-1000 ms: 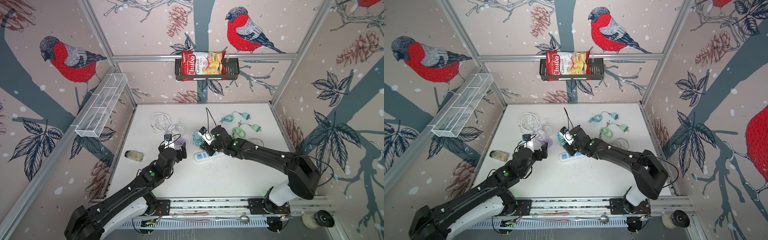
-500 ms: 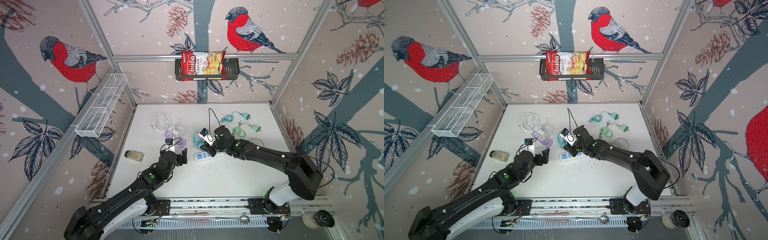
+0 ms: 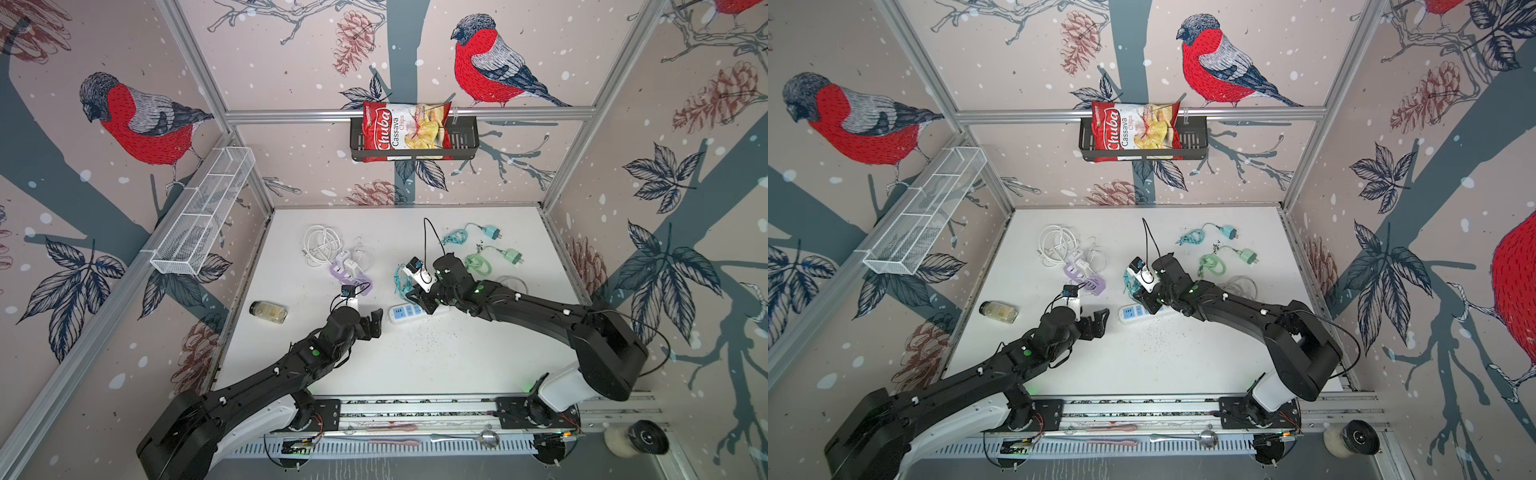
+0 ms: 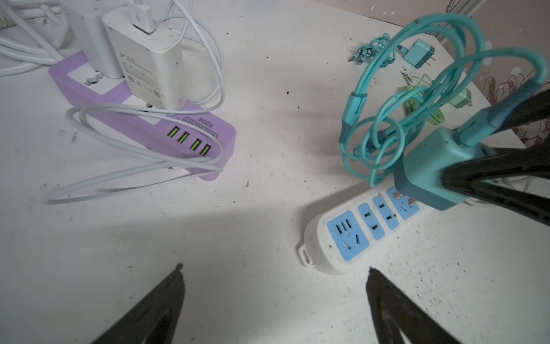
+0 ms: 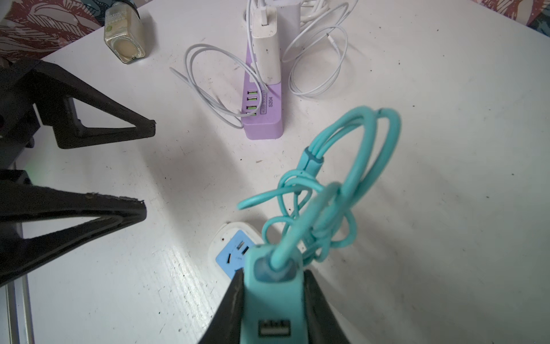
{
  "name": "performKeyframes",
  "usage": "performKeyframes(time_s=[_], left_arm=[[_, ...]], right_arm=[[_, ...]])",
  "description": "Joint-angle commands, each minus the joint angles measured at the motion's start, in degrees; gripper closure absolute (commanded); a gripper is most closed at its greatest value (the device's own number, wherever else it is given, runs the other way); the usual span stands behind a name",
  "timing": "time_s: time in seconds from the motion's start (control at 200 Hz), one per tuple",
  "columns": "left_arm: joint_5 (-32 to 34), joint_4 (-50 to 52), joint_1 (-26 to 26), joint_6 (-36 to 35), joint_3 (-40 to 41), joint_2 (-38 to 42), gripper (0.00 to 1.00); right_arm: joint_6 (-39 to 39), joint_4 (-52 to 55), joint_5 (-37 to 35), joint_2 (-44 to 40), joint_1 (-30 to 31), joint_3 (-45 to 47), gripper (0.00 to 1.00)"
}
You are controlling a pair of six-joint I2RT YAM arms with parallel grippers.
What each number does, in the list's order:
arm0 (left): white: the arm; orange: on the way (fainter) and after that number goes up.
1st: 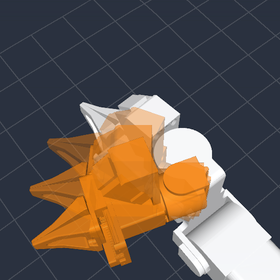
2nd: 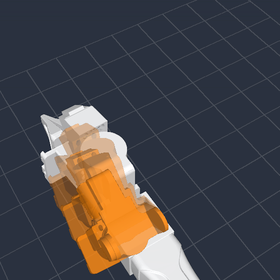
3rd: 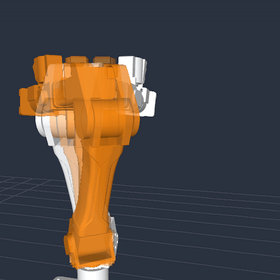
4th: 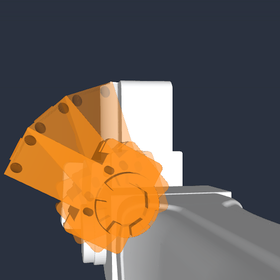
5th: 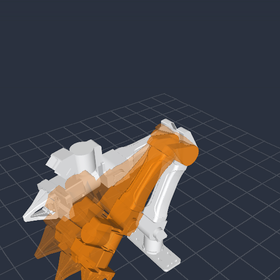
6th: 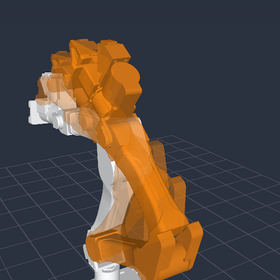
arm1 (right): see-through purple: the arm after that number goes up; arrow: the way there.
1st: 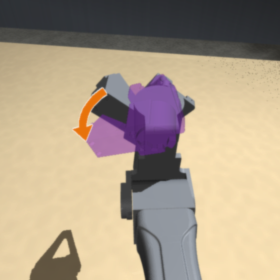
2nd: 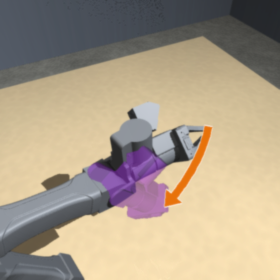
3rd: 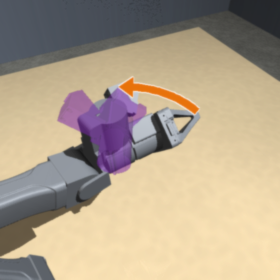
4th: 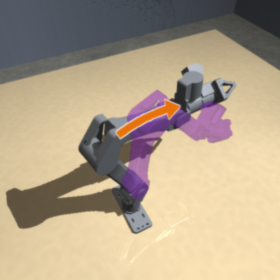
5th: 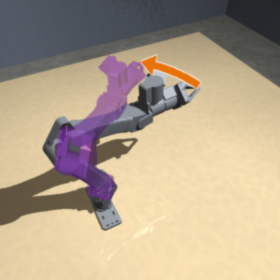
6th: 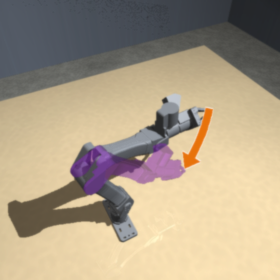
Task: Insert plugs into power strip
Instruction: Move the socket to the center of the table.
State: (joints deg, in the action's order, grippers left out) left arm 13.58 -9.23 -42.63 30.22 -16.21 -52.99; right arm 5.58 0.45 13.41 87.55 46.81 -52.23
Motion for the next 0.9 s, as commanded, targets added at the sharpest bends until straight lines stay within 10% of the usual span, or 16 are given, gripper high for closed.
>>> performKeyframes(time_s=[0.0,0.895], left_arm=[[-0.9,-4.0,0.0,0.5,0.8,-0.2,0.05],[-8.8,-13.2,-5.9,6.0,2.1,-17.1,0.16]], right_arm=[[-1.7,-2.9,-1.5,-1.0,0.1,0.1,1.0],[-0.4,-3.3,0.9,5.0,1.0,-5.1,1.0]])
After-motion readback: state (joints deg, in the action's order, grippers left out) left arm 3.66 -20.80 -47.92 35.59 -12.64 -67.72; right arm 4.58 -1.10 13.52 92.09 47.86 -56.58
